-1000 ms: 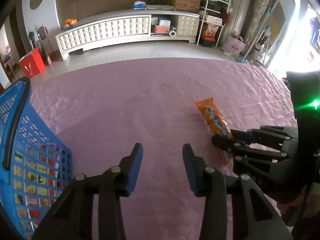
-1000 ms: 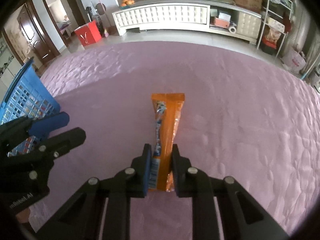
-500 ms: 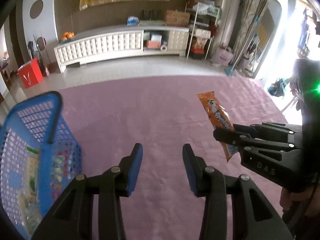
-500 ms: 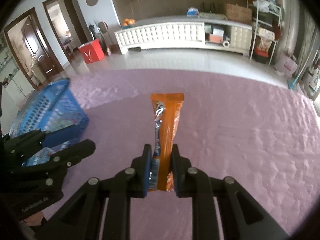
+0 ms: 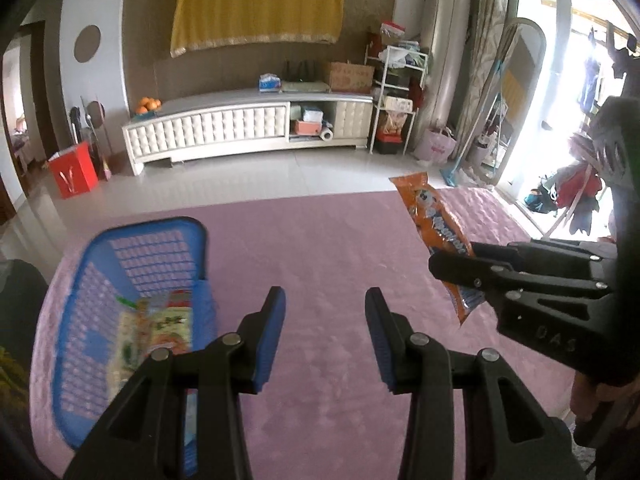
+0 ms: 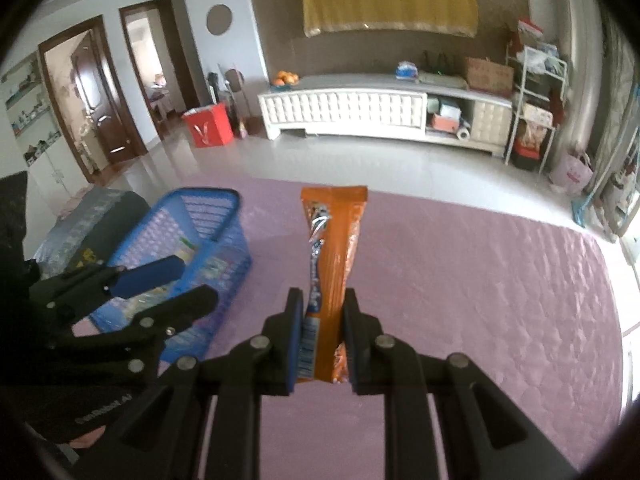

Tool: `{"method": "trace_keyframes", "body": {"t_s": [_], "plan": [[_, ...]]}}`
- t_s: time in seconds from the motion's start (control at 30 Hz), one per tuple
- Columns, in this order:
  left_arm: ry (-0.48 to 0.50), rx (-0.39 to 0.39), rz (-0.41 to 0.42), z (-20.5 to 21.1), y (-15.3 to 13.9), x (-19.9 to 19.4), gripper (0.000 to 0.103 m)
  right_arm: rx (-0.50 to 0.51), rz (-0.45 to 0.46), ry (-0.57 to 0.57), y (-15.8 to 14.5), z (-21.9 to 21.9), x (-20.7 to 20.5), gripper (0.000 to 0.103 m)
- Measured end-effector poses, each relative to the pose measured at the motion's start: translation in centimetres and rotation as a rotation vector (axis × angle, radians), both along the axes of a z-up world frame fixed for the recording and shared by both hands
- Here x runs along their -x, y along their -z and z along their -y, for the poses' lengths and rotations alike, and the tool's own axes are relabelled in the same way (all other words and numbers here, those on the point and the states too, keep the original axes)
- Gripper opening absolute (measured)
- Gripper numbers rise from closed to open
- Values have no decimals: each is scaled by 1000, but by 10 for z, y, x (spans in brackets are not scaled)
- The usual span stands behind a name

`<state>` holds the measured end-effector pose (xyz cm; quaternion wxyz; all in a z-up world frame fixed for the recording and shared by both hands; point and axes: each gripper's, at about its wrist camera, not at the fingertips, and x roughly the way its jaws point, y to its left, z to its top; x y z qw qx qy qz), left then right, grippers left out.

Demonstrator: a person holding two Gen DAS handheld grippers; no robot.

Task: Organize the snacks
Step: 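Carry the orange stick over the basket and open the right tool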

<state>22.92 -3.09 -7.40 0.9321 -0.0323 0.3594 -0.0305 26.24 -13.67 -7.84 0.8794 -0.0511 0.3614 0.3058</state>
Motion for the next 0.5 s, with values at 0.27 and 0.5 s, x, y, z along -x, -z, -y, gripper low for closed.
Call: {"method": "trace_keyframes", "body": {"t_s": [0.27,0.5], "plan": [[-97,4,14,-55,-21,35,48,6,41,-86,-13,-49,17,23],[-140,-6,8,-107,-31,56,59,-9,28,-155,-14,-97,26,23]]}}
